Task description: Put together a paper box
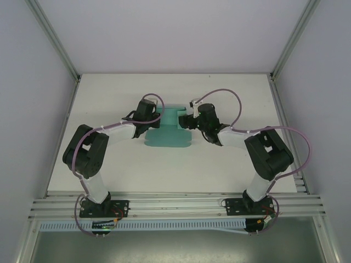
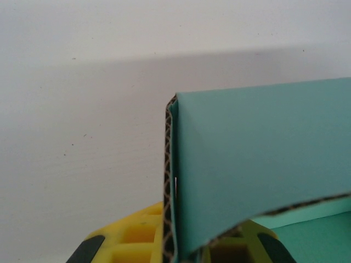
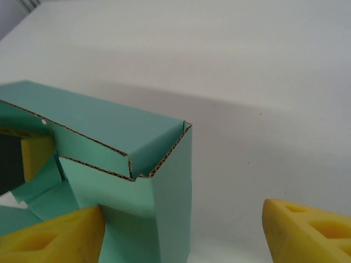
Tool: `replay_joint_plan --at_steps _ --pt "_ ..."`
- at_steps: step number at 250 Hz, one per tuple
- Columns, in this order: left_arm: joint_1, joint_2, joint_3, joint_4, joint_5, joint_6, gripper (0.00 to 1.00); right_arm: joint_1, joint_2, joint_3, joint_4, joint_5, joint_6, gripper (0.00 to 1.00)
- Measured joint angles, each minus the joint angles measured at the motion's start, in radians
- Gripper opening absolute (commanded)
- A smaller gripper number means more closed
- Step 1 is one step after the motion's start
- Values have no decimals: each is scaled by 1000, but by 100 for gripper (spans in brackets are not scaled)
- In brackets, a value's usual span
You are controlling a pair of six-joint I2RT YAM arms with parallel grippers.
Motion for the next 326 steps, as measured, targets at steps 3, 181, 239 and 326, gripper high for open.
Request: replay_joint_plan --at_steps 3,181,239,326 --pt "0 0 0 -1 1 0 0 0 5 4 -5 -5 -1 73" --pt "-24 0 -1 22 43 7 0 -19 93 86 -91 75 43 0" --pt "-31 -2 36 -6 -13 -9 0 50 134 246 -288 315 39 0" --pt "-51 -2 141 -100 -70 -32 0 91 161 393 -465 561 50 0"
